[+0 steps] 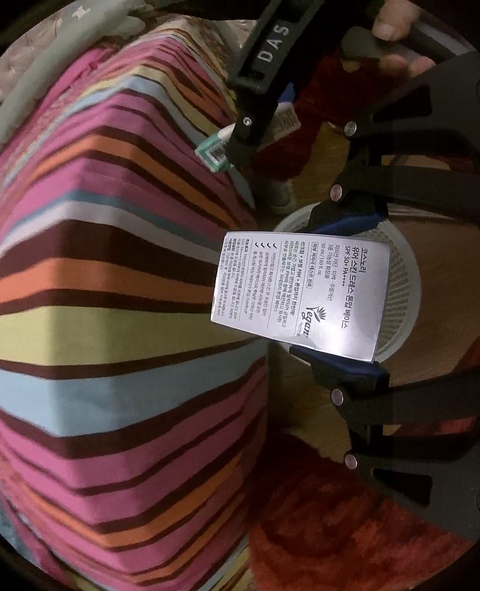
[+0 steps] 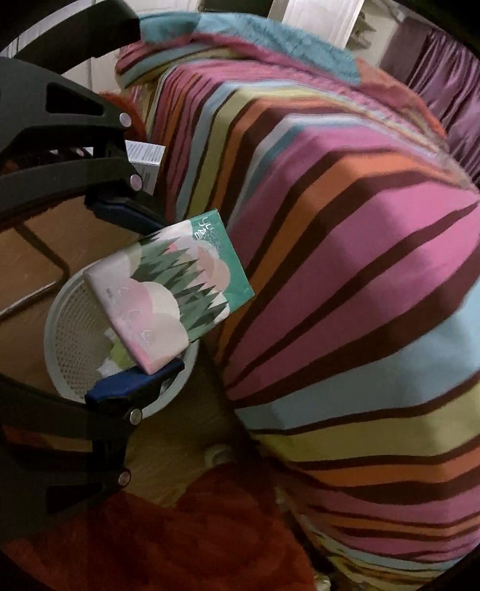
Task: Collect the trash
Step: 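Carry the white box and tissue pack over the wastebasket, then open both tools to drop the white box and tissue pack into the wastebasket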
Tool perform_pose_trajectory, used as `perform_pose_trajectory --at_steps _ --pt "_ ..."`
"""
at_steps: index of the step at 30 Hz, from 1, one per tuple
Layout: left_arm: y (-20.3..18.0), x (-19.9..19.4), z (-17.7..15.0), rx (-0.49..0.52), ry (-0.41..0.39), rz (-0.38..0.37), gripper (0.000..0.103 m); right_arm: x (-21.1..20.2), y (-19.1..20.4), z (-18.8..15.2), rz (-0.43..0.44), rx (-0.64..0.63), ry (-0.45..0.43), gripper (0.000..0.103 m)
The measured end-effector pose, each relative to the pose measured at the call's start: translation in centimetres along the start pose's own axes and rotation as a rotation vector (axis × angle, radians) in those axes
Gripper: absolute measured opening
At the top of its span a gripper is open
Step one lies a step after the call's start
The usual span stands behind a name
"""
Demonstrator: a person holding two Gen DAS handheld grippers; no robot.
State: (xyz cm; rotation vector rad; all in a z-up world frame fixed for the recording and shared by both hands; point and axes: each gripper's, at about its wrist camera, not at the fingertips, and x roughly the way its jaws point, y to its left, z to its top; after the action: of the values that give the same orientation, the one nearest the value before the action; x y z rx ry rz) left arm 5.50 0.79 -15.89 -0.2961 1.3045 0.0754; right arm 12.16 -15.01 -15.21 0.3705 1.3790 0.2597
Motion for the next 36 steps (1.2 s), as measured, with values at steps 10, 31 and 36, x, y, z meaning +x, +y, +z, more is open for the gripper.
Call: perform_pose_trajectory --at_steps 10,31,36 --pt "1.1 4.9 -0.6 -0.074 0.203 -0.04 0.052 3.7 -0.8 -0.4 -0.035 0.057 0.154 0.062" --pt "0.8 11.1 -1.8 -0.129 0.455 -0.039 0.052 9.9 -3.9 -1.5 -0.1 0.175 0.381 0.062" --pt "0.8 11.7 -2.3 -0.14 0.491 -0.042 0.052 10.9 -3.4 -2.3 -0.111 0.169 0.411 0.062"
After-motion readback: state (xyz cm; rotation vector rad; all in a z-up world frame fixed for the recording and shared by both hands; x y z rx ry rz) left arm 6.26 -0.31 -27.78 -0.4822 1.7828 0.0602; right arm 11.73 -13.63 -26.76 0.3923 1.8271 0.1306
